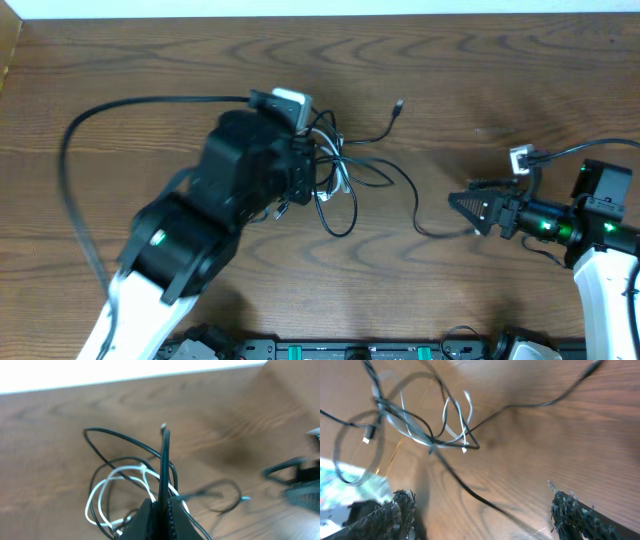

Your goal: Untangle cables

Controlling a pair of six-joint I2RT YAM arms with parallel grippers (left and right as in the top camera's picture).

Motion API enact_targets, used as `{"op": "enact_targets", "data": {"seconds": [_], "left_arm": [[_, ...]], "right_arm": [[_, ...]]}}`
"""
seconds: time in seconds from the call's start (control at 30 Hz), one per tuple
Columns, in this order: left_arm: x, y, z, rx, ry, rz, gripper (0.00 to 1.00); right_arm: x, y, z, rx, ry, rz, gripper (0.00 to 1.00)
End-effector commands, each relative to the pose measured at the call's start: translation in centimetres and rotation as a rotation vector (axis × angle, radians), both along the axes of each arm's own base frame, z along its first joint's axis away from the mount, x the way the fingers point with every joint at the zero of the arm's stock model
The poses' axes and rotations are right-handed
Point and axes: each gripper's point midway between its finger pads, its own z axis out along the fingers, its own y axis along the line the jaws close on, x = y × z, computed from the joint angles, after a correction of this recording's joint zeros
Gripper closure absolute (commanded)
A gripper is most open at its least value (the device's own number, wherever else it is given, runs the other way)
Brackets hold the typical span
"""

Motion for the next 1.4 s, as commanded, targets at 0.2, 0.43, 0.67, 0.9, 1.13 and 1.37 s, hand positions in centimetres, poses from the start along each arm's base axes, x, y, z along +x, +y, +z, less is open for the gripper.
{"op": "enact_targets", "data": {"seconds": [0.2,0.43,0.67,0.9,1.13,1.37], "left_arm": [[-3.0,0.6,4.2,-0.104,-0.090,-0.051,0.92],[-3.6,-2.5,2.1,-0.141,0.030,-0.193,0.93],[-4.5,-6.5,1.0,-0.236,0.150,-0.392,0.92],[-5.8,-9.5,0.7,-0.269,0.184,-0.517,0.92],[-7.5,-11.8,1.9,-0.289,0.131,-0.610,0.92],[-8.0,-11.7,2.5,-0.289,0.105,-0.629,0.93]], "right_arm": [[-2.1,4.8,3.8,0.178,-0.144,0.254,0.14],[-3.5,7.9,5.0,0.199,-0.229,0.414,0.15],[-2.4,9.5,3.9,0.116,-0.173,0.386,0.12],[-0.6,10.6,3.6,0.058,-0.131,0.297,0.11],[-0.2,11.9,2.9,-0.002,-0.124,0.266,0.08],[1.7,8.8,-1.7,-0.213,0.033,0.022,0.09]]}}
